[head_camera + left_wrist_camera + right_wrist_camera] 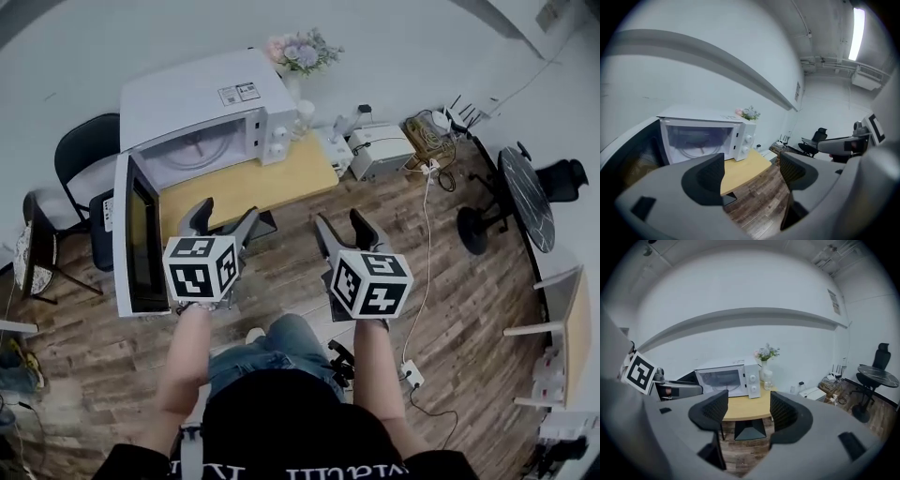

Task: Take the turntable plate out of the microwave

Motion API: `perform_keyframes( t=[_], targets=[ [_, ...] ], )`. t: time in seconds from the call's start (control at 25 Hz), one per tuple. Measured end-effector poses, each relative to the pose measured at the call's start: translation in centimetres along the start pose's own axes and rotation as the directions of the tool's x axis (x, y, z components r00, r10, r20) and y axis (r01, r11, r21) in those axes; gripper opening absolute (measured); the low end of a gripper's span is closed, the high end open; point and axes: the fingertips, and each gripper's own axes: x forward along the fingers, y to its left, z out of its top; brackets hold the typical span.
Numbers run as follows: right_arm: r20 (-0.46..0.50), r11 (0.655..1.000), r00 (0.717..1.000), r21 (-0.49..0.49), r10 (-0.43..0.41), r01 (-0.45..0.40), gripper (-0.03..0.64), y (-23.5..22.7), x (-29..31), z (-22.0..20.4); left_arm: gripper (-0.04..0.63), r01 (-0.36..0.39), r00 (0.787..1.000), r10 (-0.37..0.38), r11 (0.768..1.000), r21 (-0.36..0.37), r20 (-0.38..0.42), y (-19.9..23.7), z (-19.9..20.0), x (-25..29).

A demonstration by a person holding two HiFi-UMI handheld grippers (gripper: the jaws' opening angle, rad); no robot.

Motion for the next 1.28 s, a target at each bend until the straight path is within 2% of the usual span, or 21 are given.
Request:
perform_keyframes(
  t=[0.24, 0.56, 0.72, 1.08, 1.28],
  targets=[
    [-0.022, 0.99, 0.992, -0.055, 0.126, -0.127, 0.291, 2.9, 4.0, 1.8, 0.371, -0.123, 0.992, 0.126, 0.99, -0.064, 0.03, 4.0, 0.7, -1.2],
    [-0.073, 0.954, 0.959, -0.107, 0.274, -0.28, 0.291, 5.7, 8.8, 3.2, 0.37, -0.252, 0.965, 0.261, 0.955, -0.156, 0.035, 7.9, 1.1, -1.7],
    [-0.095, 0.931, 0.938, -0.124, 0.334, -0.344, 0.291, 6.4, 11.1, 4.0, 0.357, -0.286, 0.953, 0.3, 0.932, -0.222, 0.034, 9.2, 1.6, -1.0],
    [-0.156, 0.876, 0.887, -0.155, 0.434, -0.456, 0.291, 6.4, 15.5, 3.9, 0.35, -0.36, 0.921, 0.389, 0.877, -0.319, 0.031, 10.6, 1.8, 0.9],
    [-0.159, 0.84, 0.852, -0.156, 0.498, -0.52, 0.287, 7.0, 17.6, 3.9, 0.348, -0.342, 0.915, 0.396, 0.862, -0.373, 0.075, 11.2, 1.8, 2.3]
  ],
)
